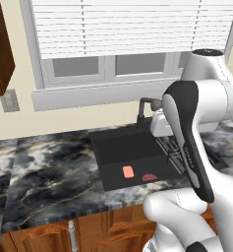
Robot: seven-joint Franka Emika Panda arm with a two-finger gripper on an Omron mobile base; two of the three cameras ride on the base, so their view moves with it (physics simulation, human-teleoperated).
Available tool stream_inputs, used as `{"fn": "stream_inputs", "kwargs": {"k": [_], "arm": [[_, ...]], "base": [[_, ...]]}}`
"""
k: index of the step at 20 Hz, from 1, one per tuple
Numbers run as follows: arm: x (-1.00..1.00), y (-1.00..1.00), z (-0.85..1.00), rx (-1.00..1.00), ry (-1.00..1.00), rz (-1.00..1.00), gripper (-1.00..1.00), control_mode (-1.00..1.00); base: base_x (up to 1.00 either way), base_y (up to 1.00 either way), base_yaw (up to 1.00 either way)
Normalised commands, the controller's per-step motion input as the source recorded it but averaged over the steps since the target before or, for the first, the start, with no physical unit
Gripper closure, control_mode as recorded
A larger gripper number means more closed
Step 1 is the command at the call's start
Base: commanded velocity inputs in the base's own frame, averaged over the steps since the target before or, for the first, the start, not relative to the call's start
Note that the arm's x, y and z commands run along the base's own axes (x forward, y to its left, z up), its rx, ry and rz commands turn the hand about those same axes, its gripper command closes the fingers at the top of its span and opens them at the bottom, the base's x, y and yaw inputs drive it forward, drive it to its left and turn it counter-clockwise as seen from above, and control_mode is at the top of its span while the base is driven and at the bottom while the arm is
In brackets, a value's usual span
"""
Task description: Pick up the bar soap and soap dispenser from the sink, and place them back in the cabinet, and close the cabinet door.
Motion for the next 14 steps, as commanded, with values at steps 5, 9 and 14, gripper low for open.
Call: {"fn": "stream_inputs", "kwargs": {"k": [5,9,14], "arm": [[0.30,0.00,-0.23,0.00,0.00,0.00,-1.00,-1.00],[0.29,0.00,-0.27,0.02,0.00,0.00,-1.00,-1.00],[0.28,0.00,-0.29,0.01,0.00,0.00,-1.00,-1.00]], "base": [[0.00,0.00,0.00],[0.00,0.00,0.00],[0.00,0.00,0.00]]}}
